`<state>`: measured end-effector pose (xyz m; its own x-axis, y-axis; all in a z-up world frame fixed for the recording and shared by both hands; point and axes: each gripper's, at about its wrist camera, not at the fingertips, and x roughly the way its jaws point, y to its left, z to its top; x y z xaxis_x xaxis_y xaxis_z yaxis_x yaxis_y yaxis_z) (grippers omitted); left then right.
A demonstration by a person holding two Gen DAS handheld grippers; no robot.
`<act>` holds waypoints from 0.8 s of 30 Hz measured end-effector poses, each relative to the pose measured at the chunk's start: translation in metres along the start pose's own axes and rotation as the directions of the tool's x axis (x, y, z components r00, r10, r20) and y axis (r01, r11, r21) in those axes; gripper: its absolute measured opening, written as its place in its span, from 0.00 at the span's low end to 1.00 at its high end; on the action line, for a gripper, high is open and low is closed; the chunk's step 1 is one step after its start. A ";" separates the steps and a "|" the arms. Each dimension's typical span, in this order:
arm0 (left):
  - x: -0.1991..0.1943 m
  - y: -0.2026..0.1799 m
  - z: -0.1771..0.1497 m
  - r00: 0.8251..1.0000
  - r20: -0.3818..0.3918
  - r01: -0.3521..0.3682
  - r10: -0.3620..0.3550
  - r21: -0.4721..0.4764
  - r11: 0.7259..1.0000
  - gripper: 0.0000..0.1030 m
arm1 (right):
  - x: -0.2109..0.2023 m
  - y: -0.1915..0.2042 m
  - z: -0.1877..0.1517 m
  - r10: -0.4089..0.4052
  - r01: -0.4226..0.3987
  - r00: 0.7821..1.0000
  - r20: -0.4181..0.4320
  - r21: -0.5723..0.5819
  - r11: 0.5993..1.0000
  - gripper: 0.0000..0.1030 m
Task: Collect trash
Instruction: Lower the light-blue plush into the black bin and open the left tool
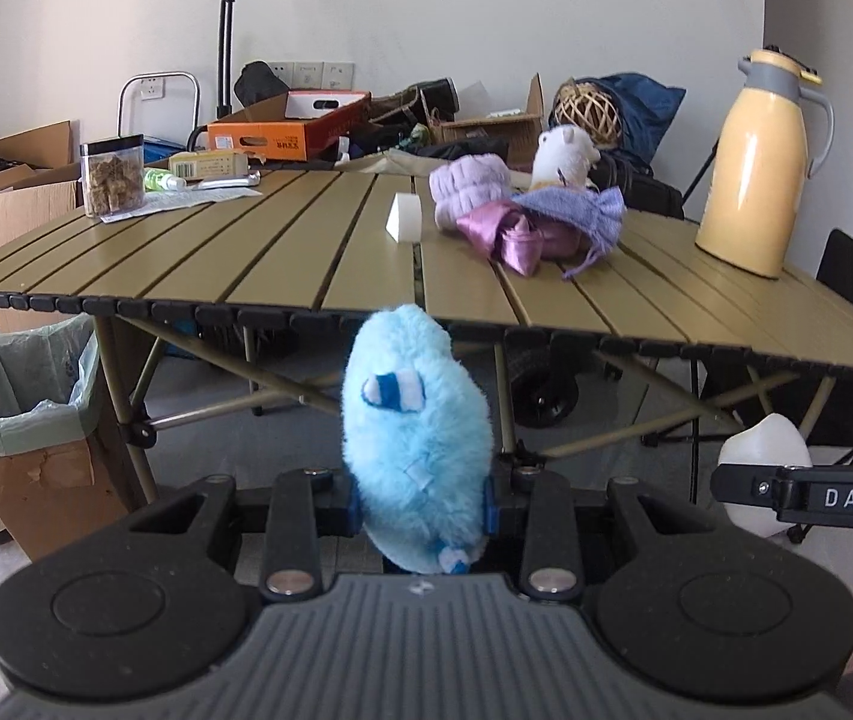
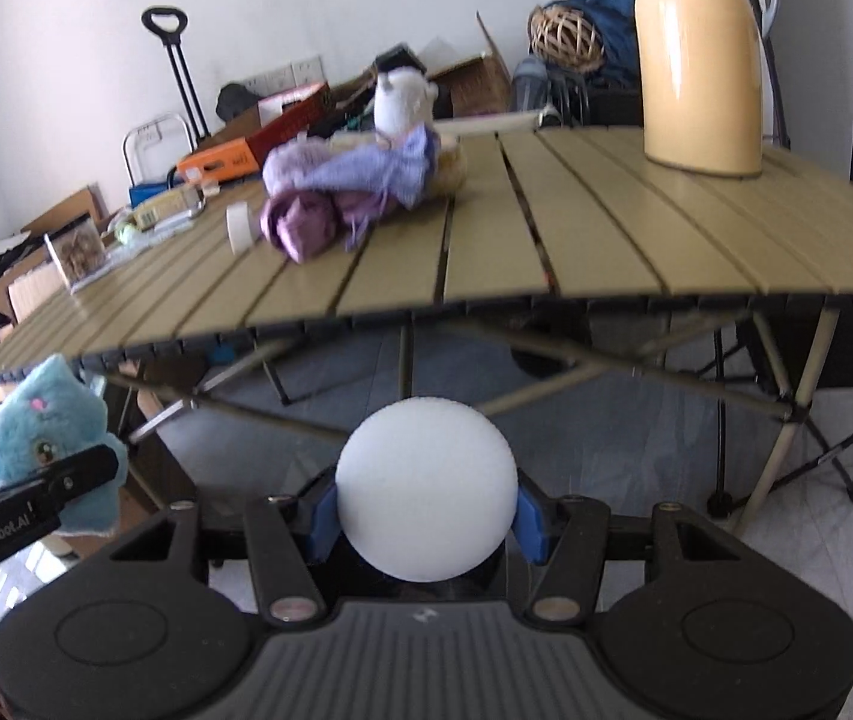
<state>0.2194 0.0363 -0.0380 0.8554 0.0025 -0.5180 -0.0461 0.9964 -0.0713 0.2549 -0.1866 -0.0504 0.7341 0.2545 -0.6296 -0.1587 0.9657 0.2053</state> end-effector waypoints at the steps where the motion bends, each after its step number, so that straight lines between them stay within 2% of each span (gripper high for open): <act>1: 0.001 -0.001 -0.003 1.000 -0.007 -0.003 0.003 0.007 1.000 0.33 | 0.002 0.000 -0.004 0.001 -0.001 1.000 -0.010 0.000 1.000 0.54; 14: 0.017 -0.010 -0.038 0.993 -0.119 -0.013 0.025 0.097 0.995 0.33 | 0.033 -0.013 -0.046 0.011 -0.009 0.991 -0.137 0.012 1.000 0.54; 20: 0.031 -0.011 -0.055 0.979 -0.199 -0.008 0.032 0.119 0.993 0.33 | 0.044 -0.025 -0.056 0.005 0.002 0.987 -0.162 0.042 0.999 0.54; 24: 0.046 -0.010 -0.066 0.962 -0.269 -0.008 0.040 0.119 0.993 0.33 | 0.051 -0.027 -0.062 -0.003 0.011 0.984 -0.176 0.044 0.999 0.54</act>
<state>0.2250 0.0205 -0.1168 0.6827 0.0195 -0.7305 0.0090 0.9993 0.0351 0.2562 -0.1967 -0.1348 0.6067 0.2568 -0.7523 -0.1215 0.9652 0.2315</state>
